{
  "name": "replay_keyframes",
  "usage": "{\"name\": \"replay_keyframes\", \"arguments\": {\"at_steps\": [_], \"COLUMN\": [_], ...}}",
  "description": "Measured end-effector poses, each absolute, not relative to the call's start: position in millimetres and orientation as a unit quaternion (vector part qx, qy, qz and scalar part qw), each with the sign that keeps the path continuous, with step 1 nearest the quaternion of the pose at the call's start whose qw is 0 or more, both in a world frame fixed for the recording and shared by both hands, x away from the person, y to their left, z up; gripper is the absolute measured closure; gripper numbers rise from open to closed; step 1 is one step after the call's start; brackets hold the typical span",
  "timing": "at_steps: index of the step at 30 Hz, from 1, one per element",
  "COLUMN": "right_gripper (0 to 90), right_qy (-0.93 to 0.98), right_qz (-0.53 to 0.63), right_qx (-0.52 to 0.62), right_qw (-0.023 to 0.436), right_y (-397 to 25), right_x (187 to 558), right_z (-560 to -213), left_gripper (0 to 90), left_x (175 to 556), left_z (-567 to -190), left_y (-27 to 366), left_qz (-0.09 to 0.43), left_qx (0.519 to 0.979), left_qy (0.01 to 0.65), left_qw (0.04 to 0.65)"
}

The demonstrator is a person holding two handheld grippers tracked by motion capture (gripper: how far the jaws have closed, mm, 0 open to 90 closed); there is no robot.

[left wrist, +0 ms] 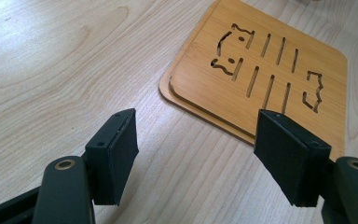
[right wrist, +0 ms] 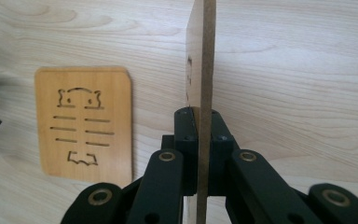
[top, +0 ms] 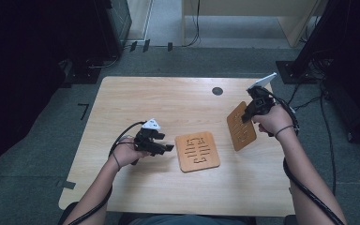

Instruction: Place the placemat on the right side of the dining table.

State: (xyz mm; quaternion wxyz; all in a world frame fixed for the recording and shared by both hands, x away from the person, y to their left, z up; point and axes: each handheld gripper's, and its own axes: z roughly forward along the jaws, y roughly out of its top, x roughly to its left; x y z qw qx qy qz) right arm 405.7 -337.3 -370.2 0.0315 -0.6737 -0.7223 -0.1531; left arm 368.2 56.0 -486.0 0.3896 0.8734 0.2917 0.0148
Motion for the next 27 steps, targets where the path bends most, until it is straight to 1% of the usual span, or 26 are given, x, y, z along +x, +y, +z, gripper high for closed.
{"name": "replay_keyframes", "arguments": {"at_steps": [10,15,20,27], "right_gripper": [87.6,87.6,87.6,87.6], "right_qy": [-0.710,-0.712,-0.708,-0.701], "right_qz": [-0.145,-0.142,-0.138,-0.143], "right_qx": [-0.688,-0.687,-0.692,-0.699], "right_qw": [0.020,0.013,0.003,0.003], "right_y": [-353.9,-355.2,-362.1,-366.7], "right_x": [411.2,413.0,422.6,433.9], "right_z": [-371.5,-369.9,-367.0,-363.9], "left_gripper": [29.3,29.3,29.3,29.3], "left_x": [368.1,368.3,368.0,368.2], "left_z": [-486.1,-486.6,-487.1,-487.7], "left_y": [55.9,56.0,55.5,55.4], "left_qz": [0.015,0.015,0.015,0.013], "left_qx": [0.873,0.874,0.875,0.875], "left_qy": [0.292,0.292,0.290,0.290], "left_qw": [0.390,0.389,0.388,0.387]}}
